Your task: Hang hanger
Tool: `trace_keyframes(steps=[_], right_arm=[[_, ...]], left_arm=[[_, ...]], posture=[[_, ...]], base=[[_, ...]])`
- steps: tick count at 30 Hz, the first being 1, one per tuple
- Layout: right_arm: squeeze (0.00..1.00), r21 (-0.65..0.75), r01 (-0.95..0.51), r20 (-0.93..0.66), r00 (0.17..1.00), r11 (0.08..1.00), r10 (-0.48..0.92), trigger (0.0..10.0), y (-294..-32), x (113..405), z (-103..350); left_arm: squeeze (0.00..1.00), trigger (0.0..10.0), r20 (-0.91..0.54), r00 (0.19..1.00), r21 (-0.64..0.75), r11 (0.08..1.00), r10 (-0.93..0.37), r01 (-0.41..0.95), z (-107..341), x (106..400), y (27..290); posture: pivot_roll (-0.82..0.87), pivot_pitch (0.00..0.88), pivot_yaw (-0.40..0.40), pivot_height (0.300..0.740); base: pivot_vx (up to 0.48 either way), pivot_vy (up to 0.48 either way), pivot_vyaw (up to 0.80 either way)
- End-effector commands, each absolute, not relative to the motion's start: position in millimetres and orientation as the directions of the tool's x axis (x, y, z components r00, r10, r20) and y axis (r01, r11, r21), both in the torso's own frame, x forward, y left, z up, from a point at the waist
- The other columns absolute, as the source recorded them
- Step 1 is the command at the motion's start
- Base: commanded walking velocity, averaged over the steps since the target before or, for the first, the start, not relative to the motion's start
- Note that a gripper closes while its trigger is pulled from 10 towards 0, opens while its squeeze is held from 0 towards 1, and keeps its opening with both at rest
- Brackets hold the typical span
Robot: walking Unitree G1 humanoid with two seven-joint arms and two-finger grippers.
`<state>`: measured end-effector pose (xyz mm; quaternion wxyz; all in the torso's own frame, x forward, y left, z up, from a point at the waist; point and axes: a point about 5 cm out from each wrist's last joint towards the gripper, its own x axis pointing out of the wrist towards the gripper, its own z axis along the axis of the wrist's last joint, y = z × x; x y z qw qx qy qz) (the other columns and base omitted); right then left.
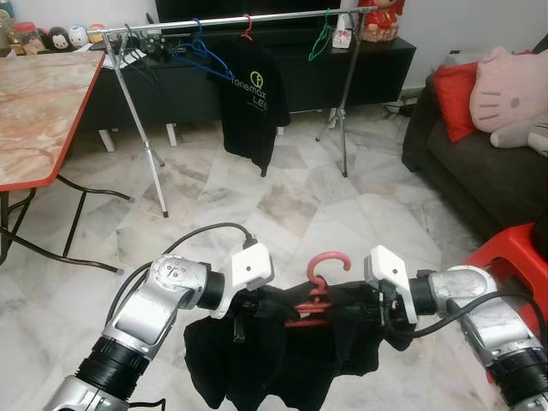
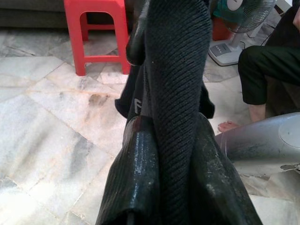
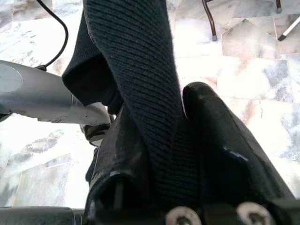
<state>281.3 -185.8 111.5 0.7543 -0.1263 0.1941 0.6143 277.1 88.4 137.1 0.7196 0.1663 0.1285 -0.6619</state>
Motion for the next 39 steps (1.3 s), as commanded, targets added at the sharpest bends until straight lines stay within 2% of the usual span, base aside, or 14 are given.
trace_keyframes(steps=[1, 4, 5, 6, 9, 18, 22, 26, 27, 30, 36, 37, 38, 39], right_arm=[[0.0, 0.052, -0.983, -0.406, 0.141, 0.177, 0.903, 0.0, -179, 278, 114], [0.0, 0.055, -0.982, -0.406, 0.141, 0.178, 0.903, 0.0, -179, 278, 114], [0.0, 0.056, -0.982, -0.408, 0.141, 0.179, 0.902, 0.0, -178, 278, 113], [0.0, 0.055, -0.982, -0.408, 0.144, 0.182, 0.901, 0.0, -178, 278, 113], [0.0, 0.049, -0.98, -0.409, 0.155, 0.192, 0.899, 0.0, -178, 279, 113], [0.0, 0.036, -0.977, -0.408, 0.178, 0.211, 0.895, 0.0, -179, 282, 114], [0.0, 0.007, -0.958, -0.424, 0.256, 0.286, 0.869, 0.0, -184, 289, 113], [0.0, -0.008, -0.946, -0.424, 0.298, 0.325, 0.855, 0.0, -186, 292, 111], [0.0, -0.024, -0.924, -0.419, 0.356, 0.382, 0.835, 0.0, -188, 297, 111], [0.0, -0.042, -0.898, -0.405, 0.415, 0.437, 0.814, 0.0, -190, 302, 110], [0.0, -0.048, -0.867, -0.361, 0.478, 0.496, 0.801, 0.0, -187, 309, 113], [0.0, -0.05, -0.865, -0.355, 0.483, 0.5, 0.8, 0.0, -186, 310, 114], [0.0, -0.056, -0.862, -0.348, 0.49, 0.504, 0.799, 0.0, -184, 311, 115], [0.0, -0.06, -0.86, -0.347, 0.494, 0.507, 0.797, 0.0, -184, 312, 116]], left_arm=[[0.0, 10.0, -0.345, 0.115, 0.154, 0.064, -0.932, 0.986, 155, 281, 76], [0.0, 10.0, -0.344, 0.127, 0.155, 0.078, -0.93, 0.985, 153, 282, 75], [0.33, 10.0, -0.338, 0.13, 0.156, 0.08, -0.932, 0.984, 153, 283, 75], [1.0, 10.0, -0.334, 0.122, 0.149, 0.075, -0.935, 0.986, 153, 282, 74], [1.0, 10.0, -0.334, 0.086, 0.134, 0.043, -0.939, 0.99, 152, 278, 73], [1.0, 10.0, -0.361, 0.059, 0.127, 0.014, -0.931, 0.992, 149, 274, 79], [1.0, 10.0, -0.355, 0.133, 0.156, 0.082, -0.925, 0.984, 151, 280, 86], [1.0, 10.0, -0.339, 0.181, 0.17, 0.13, -0.923, 0.977, 153, 283, 89], [1.0, 10.0, -0.325, 0.236, 0.186, 0.183, -0.916, 0.965, 154, 287, 93], [1.0, 10.0, -0.3, 0.307, 0.205, 0.253, -0.903, 0.945, 152, 291, 95], [1.0, 10.0, -0.284, 0.371, 0.222, 0.316, -0.884, 0.922, 147, 292, 90], [0.64, 10.0, -0.281, 0.388, 0.23, 0.331, -0.878, 0.915, 146, 293, 89], [0.0, 10.0, -0.286, 0.42, 0.25, 0.356, -0.861, 0.9, 143, 295, 86], [0.0, 10.0, -0.282, 0.454, 0.275, 0.383, -0.845, 0.882, 141, 297, 85]], posture=[[-0.08, 0.0, -0.055, 0.74], [-0.09, 0.0, -0.055, 0.74], [-0.09, 0.0, -0.054, 0.74], [-0.09, 0.0, -0.054, 0.74], [-0.09, 0.0, -0.054, 0.74], [-0.08, 0.0, -0.052, 0.74], [-0.08, 0.0, -0.053, 0.74], [-0.08, 0.0, -0.053, 0.74], [-0.08, 0.0, -0.056, 0.74], [-0.08, 0.0, -0.057, 0.74], [-0.08, 0.0, -0.061, 0.74], [-0.08, 0.0, -0.063, 0.74], [-0.07, 0.0, -0.065, 0.74], [-0.07, 0.0, -0.065, 0.74]], base=[[0.0, 0.0, 0.0], [0.0, 0.0, 0.0], [0.0, 0.0, 0.0], [0.0, 0.0, 0.0], [0.0, 0.0, 0.0], [0.0, 0.0, 0.0], [0.0, 0.0, 0.0], [0.0, 0.0, 0.0], [0.0, 0.0, 0.0], [0.0, 0.0, 0.0], [0.0, 0.0, 0.0], [0.0, 0.0, 0.0], [0.0, 0.0, 0.0], [0.0, 0.0, 0.0]])
